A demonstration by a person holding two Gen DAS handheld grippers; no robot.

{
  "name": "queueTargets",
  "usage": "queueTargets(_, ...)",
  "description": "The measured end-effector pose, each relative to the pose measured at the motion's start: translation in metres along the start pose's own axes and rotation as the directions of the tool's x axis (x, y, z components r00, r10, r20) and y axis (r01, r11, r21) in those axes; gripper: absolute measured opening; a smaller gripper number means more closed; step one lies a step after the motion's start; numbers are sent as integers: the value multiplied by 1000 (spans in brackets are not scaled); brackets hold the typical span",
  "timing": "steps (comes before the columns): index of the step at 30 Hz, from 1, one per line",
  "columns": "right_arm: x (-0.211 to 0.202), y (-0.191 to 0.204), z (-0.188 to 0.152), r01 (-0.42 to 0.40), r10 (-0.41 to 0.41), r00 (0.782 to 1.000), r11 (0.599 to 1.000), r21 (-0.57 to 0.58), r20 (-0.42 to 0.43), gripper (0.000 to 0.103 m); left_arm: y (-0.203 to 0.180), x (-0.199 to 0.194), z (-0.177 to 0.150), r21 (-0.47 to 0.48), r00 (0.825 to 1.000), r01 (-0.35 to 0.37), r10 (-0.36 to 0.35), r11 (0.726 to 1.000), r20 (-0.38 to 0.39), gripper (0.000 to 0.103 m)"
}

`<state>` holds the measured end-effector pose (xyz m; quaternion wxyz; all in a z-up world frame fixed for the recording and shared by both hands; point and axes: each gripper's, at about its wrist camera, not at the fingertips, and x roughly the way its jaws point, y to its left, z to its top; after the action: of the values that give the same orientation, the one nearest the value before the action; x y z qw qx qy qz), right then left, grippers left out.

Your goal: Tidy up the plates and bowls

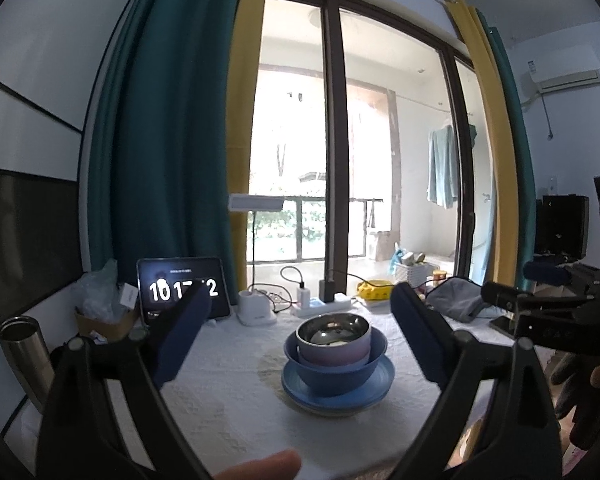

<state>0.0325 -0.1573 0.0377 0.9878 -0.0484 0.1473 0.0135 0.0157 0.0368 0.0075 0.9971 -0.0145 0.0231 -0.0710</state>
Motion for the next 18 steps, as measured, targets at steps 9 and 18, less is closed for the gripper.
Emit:
queueTargets(9,1,0,0,-2,2,1000,1000,4,-1,81,1,0,0,-5,1000,-2,2,1000,-5,93)
queueTargets(18,2,1,0,-2,2,1000,1000,5,-6,81,1,0,0,-4,1000,0,0,1000,-7,93)
